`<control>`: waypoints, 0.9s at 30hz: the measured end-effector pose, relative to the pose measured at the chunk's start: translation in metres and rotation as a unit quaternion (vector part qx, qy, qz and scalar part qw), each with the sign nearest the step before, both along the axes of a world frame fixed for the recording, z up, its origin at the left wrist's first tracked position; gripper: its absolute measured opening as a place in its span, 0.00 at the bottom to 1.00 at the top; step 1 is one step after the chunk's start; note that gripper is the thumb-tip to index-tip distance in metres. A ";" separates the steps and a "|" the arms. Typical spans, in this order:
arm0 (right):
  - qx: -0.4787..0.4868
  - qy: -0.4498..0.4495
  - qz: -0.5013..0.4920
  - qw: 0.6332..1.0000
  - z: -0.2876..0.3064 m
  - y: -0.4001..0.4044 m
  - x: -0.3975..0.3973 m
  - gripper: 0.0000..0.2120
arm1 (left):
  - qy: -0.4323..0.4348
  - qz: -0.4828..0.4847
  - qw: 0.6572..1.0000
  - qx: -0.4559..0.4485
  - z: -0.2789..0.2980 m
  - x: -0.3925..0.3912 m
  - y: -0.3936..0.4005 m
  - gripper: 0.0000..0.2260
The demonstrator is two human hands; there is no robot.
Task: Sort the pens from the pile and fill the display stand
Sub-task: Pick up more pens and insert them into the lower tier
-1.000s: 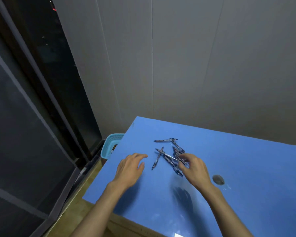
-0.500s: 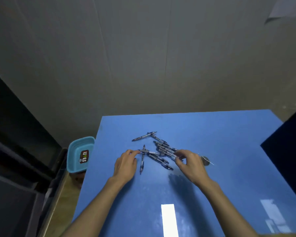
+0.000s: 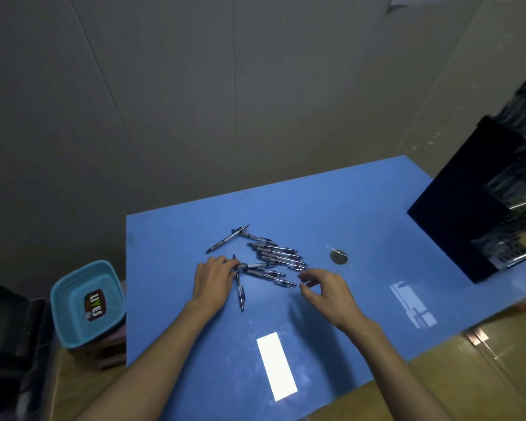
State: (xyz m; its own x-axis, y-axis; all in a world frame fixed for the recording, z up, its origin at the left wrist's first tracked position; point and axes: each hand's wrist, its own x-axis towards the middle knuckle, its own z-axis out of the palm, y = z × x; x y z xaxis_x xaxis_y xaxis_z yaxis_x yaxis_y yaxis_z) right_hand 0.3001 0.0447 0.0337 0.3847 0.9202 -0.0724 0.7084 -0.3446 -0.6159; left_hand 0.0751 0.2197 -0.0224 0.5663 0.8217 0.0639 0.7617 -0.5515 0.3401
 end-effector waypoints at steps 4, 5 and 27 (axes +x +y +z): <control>-0.012 -0.010 -0.019 1.000 -0.005 -0.007 0.002 0.10 | -0.017 -0.012 1.000 0.019 -0.001 -0.003 0.009 0.04; -0.014 -0.012 -0.021 1.000 -0.006 -0.008 0.003 0.09 | -0.018 -0.010 1.000 0.020 -0.002 -0.007 0.010 0.03; -0.017 -0.010 -0.045 0.999 -0.018 -0.012 0.011 0.08 | 0.026 -0.226 0.974 0.023 -0.016 -0.014 0.011 0.14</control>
State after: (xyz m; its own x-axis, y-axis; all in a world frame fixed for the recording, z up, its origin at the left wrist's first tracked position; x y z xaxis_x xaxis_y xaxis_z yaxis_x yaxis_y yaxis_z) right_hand 0.3115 0.0330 0.0160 0.4679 0.8787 -0.0950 0.6859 -0.4288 -0.5879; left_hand 0.0610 0.2310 -0.0379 0.8727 0.4850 0.0558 0.4536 -0.8479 0.2746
